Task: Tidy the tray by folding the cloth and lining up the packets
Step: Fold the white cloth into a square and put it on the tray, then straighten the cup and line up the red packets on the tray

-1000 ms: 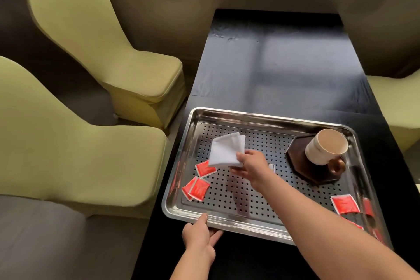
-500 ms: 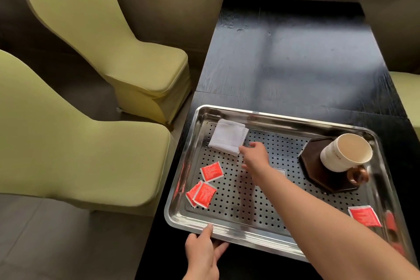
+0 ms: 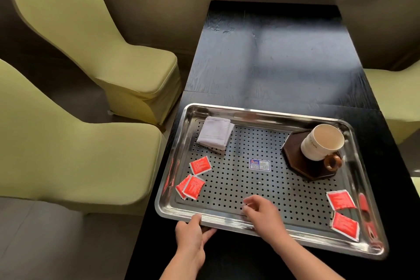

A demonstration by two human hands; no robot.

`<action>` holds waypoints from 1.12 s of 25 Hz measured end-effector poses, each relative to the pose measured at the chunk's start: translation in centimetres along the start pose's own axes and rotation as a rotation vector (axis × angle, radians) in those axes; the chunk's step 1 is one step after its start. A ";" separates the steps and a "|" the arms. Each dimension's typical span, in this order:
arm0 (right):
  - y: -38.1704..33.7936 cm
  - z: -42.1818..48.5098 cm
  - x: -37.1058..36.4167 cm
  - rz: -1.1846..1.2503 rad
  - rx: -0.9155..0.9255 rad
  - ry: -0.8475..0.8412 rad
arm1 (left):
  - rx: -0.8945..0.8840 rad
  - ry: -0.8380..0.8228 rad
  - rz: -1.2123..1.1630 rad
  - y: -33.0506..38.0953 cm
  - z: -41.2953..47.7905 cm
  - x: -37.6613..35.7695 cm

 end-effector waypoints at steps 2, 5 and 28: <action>0.8 -0.7 0.5 0.005 -0.004 0.015 | -0.006 -0.003 -0.003 0.1 0.1 0.0; 1.3 -1.3 1.1 -0.038 0.039 0.032 | 0.001 0.002 -0.003 -0.2 0.1 0.1; 3.9 -9.5 -0.8 0.003 -0.010 -0.054 | 0.067 0.030 0.019 -3.9 -1.6 8.1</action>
Point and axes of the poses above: each hand's wrist, its own z-axis towards the middle knuckle, its own x-axis out of the back of the hand, y = z × x, the point moved 7 cm from there along z, towards the middle knuckle, and after that the axes turned 12 degrees about y, right-handed, at the moved point
